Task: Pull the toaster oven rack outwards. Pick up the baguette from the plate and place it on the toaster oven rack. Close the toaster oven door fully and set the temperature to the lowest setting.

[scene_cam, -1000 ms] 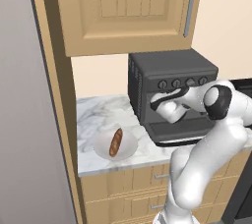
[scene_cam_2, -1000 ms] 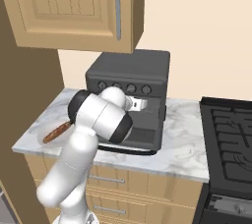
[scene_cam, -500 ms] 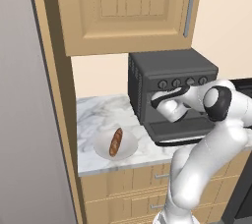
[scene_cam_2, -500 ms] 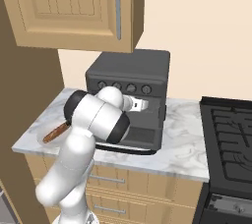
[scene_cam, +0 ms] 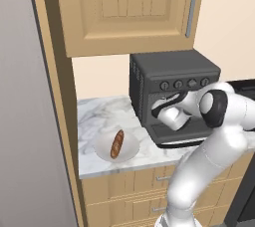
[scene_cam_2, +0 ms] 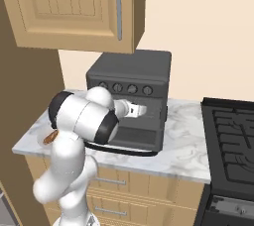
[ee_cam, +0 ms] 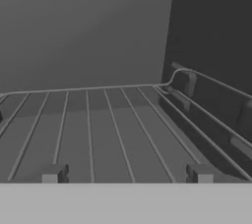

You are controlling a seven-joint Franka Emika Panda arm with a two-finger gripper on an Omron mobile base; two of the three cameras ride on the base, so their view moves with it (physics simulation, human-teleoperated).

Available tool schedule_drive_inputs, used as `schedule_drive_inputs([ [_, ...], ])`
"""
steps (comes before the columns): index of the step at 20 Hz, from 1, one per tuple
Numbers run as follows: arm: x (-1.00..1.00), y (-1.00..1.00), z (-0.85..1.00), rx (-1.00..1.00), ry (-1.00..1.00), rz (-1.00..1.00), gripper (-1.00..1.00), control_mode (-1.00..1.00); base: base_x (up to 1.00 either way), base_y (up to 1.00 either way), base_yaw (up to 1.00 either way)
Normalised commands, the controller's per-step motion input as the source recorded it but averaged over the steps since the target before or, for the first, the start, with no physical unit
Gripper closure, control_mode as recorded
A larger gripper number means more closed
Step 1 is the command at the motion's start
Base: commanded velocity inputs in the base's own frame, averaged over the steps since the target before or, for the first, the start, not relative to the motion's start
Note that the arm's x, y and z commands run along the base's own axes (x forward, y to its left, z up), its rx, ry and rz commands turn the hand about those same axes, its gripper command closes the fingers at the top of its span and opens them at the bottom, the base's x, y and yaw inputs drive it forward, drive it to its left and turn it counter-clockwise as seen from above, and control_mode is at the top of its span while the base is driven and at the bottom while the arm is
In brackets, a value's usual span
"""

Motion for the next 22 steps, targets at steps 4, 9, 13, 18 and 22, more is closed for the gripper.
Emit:
schedule_drive_inputs([
  [4,-1.00,-0.53,-0.65,0.18,0.65,0.36,-1.00,-1.00,0.00,0.00,0.00],
  [9,-1.00,-0.35,-0.34,0.22,0.66,0.35,-1.00,-1.00,0.00,0.00,0.00],
  [13,-1.00,-0.24,-0.12,0.25,0.68,0.32,-1.00,-1.00,0.00,0.00,0.00],
  [18,-1.00,-0.15,-0.04,0.24,0.76,0.29,-1.00,-1.00,0.00,0.00,0.00],
  [22,-1.00,-0.10,0.00,0.21,0.75,0.31,-1.00,-1.00,0.00,0.00,0.00],
])
